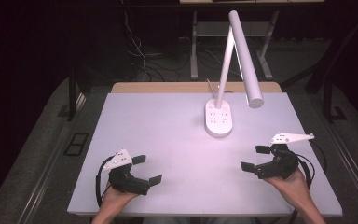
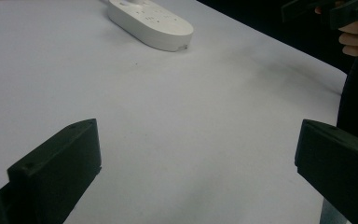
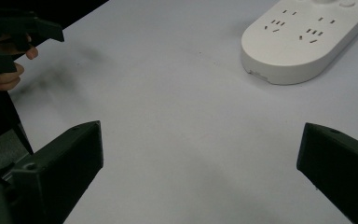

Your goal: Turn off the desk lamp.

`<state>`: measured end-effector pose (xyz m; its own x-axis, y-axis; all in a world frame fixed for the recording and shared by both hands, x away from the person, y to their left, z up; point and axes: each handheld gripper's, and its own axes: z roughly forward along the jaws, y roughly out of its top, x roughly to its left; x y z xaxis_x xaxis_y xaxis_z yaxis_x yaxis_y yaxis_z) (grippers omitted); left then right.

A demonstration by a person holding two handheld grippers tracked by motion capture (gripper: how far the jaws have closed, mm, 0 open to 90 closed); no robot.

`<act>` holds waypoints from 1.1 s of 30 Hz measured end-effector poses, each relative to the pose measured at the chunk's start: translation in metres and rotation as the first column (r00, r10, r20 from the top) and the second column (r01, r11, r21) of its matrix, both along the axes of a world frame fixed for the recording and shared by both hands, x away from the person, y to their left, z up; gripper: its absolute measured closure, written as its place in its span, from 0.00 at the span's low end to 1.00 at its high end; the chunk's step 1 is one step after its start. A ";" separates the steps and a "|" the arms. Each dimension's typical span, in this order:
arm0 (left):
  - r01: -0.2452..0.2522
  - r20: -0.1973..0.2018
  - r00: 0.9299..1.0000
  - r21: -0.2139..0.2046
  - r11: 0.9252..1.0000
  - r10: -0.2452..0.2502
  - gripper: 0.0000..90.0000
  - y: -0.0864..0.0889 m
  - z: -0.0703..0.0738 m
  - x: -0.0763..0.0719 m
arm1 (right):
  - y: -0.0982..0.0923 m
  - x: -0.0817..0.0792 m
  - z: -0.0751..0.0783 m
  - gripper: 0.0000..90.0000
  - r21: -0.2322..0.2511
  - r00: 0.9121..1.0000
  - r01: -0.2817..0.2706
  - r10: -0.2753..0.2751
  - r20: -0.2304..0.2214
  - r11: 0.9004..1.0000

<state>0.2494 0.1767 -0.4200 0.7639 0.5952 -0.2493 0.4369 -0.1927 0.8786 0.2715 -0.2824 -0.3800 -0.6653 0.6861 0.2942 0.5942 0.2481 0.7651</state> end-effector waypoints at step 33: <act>-0.001 -0.009 1.000 -0.023 1.000 0.001 0.00 0.004 0.000 0.002 | 0.013 0.056 0.026 0.00 -0.052 0.999 -0.044 0.042 -0.021 0.998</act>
